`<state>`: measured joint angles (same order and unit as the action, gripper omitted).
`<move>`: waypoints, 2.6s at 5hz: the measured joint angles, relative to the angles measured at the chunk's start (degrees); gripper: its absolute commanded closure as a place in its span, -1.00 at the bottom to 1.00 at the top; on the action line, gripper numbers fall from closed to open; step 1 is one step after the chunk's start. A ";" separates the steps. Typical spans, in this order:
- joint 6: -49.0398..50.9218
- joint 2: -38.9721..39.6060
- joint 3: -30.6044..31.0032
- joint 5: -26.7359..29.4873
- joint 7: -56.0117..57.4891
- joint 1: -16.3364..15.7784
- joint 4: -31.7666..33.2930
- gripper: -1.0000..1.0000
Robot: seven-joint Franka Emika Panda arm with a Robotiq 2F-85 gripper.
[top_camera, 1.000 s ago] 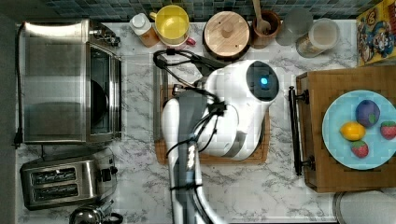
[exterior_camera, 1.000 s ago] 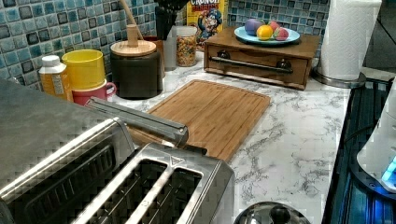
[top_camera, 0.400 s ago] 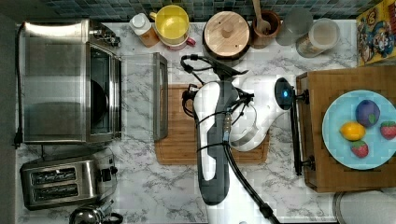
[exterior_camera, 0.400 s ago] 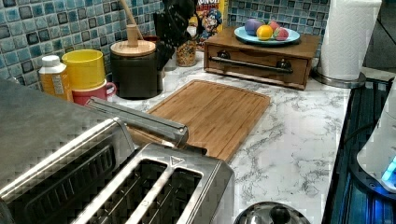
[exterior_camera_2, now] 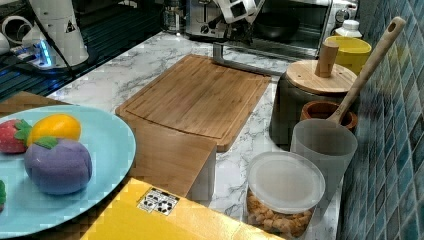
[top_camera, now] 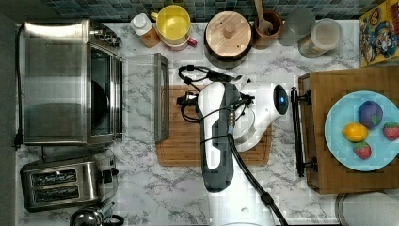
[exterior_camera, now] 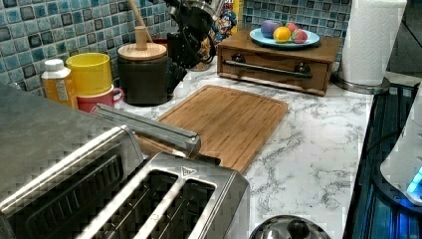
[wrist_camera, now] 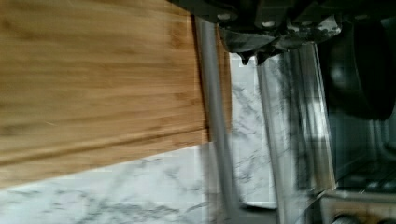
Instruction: Close the oven.
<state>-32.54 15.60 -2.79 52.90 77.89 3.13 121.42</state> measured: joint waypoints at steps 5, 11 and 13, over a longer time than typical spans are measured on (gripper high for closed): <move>1.43 11.96 2.91 11.89 14.88 2.22 0.56 1.00; 1.01 12.23 3.81 16.25 15.83 0.77 -1.12 1.00; 1.31 16.58 5.02 13.79 13.71 0.65 -4.70 1.00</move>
<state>-31.22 32.17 2.23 66.70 91.59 3.78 116.72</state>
